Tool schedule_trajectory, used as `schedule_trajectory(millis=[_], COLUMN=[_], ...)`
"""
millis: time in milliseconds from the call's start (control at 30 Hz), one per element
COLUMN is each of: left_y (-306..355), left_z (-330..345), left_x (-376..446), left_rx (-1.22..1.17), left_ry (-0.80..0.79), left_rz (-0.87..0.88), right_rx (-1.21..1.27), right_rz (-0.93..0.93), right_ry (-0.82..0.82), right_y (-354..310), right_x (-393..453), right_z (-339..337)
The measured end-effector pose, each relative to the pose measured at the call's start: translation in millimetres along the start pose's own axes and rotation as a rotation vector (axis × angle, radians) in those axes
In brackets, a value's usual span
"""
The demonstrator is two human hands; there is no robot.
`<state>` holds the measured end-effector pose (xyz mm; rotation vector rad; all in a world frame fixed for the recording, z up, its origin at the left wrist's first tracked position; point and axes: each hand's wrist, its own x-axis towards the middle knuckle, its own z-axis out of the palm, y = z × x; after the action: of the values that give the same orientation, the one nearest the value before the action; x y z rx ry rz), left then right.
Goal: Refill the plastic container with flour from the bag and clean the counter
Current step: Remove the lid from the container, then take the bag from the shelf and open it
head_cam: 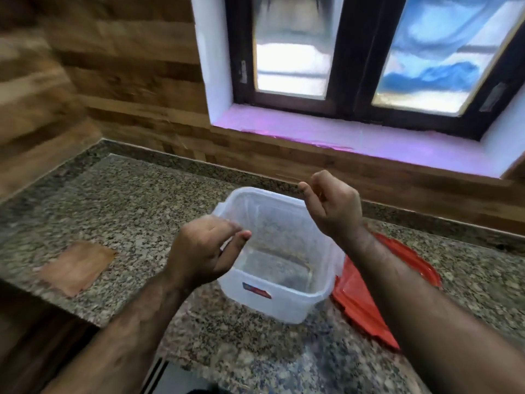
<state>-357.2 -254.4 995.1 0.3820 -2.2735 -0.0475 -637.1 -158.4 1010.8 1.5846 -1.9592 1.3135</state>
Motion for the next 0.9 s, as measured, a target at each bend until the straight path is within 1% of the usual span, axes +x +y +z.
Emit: schedule_trajectory(millis=[100, 200, 300, 367, 533, 600, 700, 833, 900], left_y=[-37.0, -94.2, -159.9, -207.2, -318.4, -361.8, -426.6, -488.8, -510.0], left_z=[-34.4, -83.7, -140.5, -181.8, -304.4, -356.4, -429.3, -510.3, -539.4], left_x=[25.4, 56.7, 92.0, 113.7, 163.3, 182.9, 209.5, 242.9, 255.6], left_rx=[0.076, 0.137, 0.216, 0.256, 0.382, 0.456, 0.659, 0.966, 1.033], left_ry=[0.071, 0.161, 0.191, 0.207, 0.291, 0.311, 0.372, 0.461, 0.423], left_rz=[-0.115, -0.221, -0.319, -0.362, -0.388, -0.404, -0.382, -0.510, -0.579], right_rx=[0.000, -0.026, -0.053, -0.059, -0.091, -0.119, -0.182, -0.250, -0.303], right_rz=[-0.096, -0.179, -0.266, -0.318, -0.416, -0.453, -0.499, -0.535, -0.557], right_ry=[-0.053, -0.135, -0.172, -0.195, -0.305, -0.284, -0.241, -0.173, -0.119], right_y=[-43.3, -102.9, -170.7, -216.8, -335.6, -380.8, -440.2, -503.5, -529.8], right_x=[57.2, 125.5, 198.2, 247.3, 371.5, 418.3, 484.8, 565.0, 596.9], right_z=[26.7, 77.3, 134.0, 172.2, 250.8, 276.4, 311.4, 358.1, 379.4])
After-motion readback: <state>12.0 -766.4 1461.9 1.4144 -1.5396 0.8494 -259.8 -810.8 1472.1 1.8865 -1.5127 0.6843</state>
